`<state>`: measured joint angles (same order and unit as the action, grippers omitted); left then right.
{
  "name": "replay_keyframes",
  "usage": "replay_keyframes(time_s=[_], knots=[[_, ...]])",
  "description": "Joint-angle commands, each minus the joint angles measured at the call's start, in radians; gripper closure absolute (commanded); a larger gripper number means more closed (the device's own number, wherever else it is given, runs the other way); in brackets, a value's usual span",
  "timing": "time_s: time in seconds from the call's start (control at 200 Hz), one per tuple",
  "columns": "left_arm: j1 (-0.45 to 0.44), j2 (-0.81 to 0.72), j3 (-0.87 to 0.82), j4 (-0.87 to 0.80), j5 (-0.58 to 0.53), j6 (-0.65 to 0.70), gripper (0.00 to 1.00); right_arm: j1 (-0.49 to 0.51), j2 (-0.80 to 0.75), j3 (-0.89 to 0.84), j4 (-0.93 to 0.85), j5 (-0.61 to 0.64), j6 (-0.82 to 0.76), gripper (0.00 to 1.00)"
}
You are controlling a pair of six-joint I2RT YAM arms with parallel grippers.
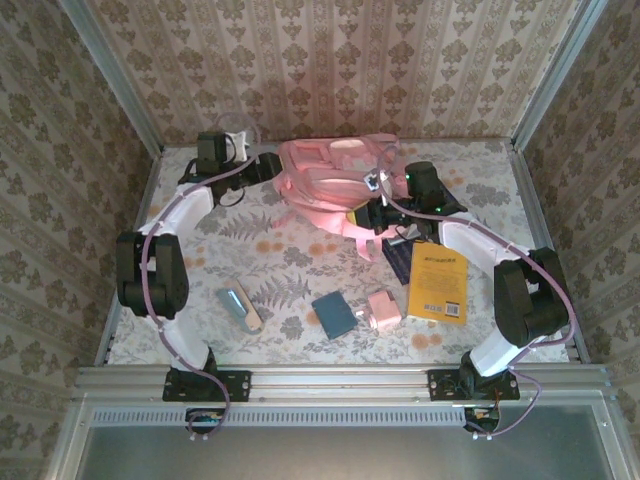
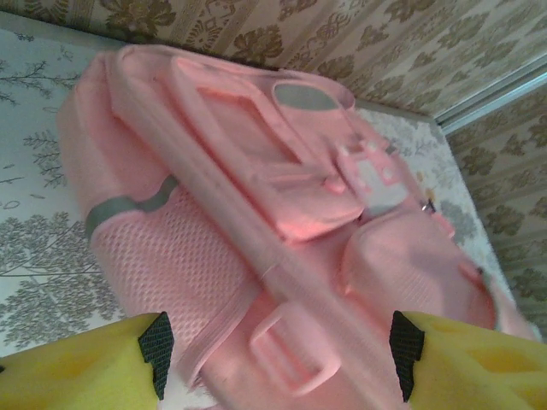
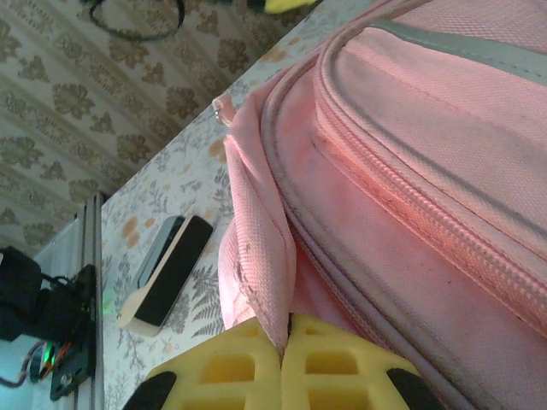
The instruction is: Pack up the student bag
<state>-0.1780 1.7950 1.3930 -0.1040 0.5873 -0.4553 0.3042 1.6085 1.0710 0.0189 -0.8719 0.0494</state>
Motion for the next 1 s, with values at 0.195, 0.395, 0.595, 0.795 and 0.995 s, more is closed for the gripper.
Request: replay_keyframes(time_s=[0.195, 0.395, 0.595, 0.795, 0.995], knots=[[-0.052, 0.131, 0.124, -0.188, -0.001, -0.081, 0.29, 0.061, 0.018, 0.035, -0.106, -0.066, -0.176, 1.00], [-0.072, 0.200, 0.182, -0.231, -0.014, -0.090, 0.33, 0.078, 0.024, 0.038, -0.141, -0.034, -0.210, 1.00], [-0.072, 0.219, 0.168, -0.221, -0.067, -0.130, 0.64, 0.087, 0.025, 0.032, -0.143, 0.000, -0.215, 1.00], [-0.044, 0.138, 0.099, -0.151, -0.103, -0.180, 1.00, 0.088, 0.013, 0.033, -0.152, 0.065, -0.222, 1.00], [0.019, -0.023, -0.079, -0.030, -0.149, -0.286, 1.00, 0.090, -0.049, -0.015, -0.085, 0.224, -0.240, 1.00]])
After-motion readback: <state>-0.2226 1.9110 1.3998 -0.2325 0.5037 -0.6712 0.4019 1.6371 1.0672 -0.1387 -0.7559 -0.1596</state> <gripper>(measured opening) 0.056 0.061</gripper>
